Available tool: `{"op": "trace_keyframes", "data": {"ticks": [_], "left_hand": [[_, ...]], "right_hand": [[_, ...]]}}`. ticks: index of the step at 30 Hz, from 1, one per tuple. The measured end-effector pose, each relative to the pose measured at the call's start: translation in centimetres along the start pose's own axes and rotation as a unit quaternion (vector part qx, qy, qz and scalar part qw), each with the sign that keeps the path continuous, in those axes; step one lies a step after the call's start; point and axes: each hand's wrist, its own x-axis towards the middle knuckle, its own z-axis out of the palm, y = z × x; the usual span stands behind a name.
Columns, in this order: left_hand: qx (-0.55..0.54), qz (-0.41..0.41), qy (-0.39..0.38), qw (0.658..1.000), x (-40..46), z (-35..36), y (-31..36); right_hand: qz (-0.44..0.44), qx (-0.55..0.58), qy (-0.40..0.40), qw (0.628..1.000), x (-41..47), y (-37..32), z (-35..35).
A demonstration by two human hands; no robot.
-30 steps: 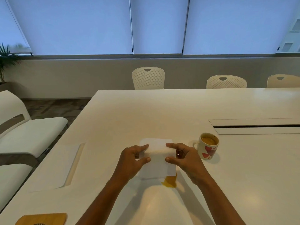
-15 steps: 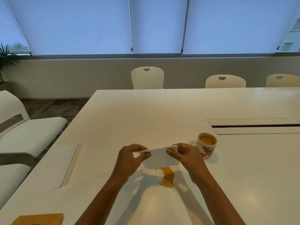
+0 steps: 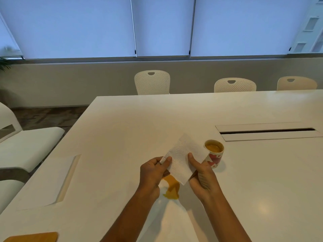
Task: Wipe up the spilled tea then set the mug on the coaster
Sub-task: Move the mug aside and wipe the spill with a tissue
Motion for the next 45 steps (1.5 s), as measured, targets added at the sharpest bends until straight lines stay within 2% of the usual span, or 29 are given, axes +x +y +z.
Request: {"op": "trace_keyframes", "data": {"ticks": [3,7,15,23,28,39,45], "left_hand": [[0.022,0.005,-0.011,1.000,-0.1,2.0,-0.8],[0.156,0.059,-0.044,0.985,0.0,5.2,-1.5],[0.374,0.201,-0.115,0.898,2.2,10.3,-2.5],[0.463,0.196,-0.146,0.852,6.3,15.9,-3.9],[0.475,0.192,-0.165,0.843,7.7,16.7,-5.0],[0.417,0.221,-0.150,0.869,8.5,17.1,-5.4],[0.412,0.230,-0.141,0.870,8.2,17.2,-5.3]], "right_hand": [[0.001,0.013,-0.012,1.000,-0.3,-1.0,-1.0],[-0.074,-0.071,0.034,0.994,-0.3,-4.5,-3.1],[-0.174,-0.153,0.176,0.957,-1.7,-11.1,-5.7],[-0.173,-0.207,0.252,0.929,-1.9,-13.7,-9.3],[-0.162,-0.246,0.267,0.918,-1.5,-14.1,-11.6],[-0.148,-0.264,0.277,0.912,0.0,-14.1,-14.0],[-0.151,-0.251,0.269,0.917,0.1,-14.0,-14.4]]}}
